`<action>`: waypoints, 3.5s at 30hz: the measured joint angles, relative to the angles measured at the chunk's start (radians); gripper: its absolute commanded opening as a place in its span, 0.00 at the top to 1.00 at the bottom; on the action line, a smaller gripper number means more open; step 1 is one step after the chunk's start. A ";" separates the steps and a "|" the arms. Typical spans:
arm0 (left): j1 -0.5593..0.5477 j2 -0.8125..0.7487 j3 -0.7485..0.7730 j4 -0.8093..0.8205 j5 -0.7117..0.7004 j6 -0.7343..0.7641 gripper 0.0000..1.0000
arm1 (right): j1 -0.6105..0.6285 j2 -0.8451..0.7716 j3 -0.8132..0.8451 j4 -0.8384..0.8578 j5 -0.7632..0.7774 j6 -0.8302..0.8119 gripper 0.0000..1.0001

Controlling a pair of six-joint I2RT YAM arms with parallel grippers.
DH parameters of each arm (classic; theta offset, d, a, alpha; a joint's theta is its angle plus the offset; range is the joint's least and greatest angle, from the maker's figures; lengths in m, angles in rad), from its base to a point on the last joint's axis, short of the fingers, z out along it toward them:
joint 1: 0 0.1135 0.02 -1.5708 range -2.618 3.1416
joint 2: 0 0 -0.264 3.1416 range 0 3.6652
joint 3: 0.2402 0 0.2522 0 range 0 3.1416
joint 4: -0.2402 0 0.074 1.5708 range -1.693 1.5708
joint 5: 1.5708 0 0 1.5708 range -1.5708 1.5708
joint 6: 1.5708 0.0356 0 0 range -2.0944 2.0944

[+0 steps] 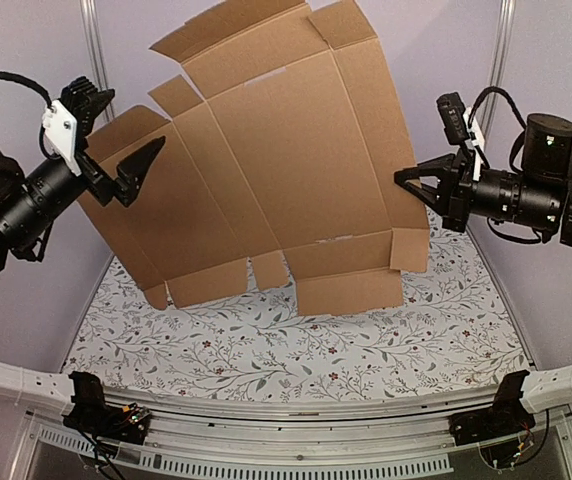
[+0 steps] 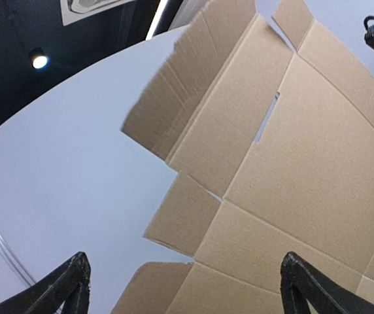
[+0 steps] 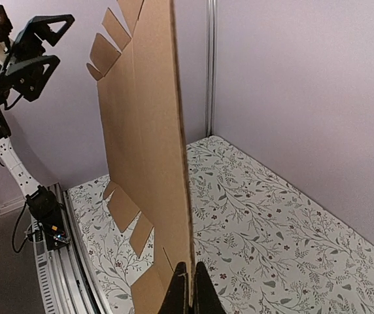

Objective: Fold the paper box

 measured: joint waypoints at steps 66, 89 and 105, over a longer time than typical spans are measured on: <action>0.000 -0.047 -0.416 -0.095 -0.103 -0.732 0.62 | -0.091 0.848 0.348 -0.364 0.397 -0.716 1.00; 0.332 0.283 -0.272 -0.040 0.293 -1.023 1.00 | 0.036 0.671 0.110 -0.161 0.546 -0.730 1.00; 0.442 0.490 -0.246 -0.017 0.521 -1.144 1.00 | 0.084 0.638 0.052 -0.061 0.609 -0.715 1.00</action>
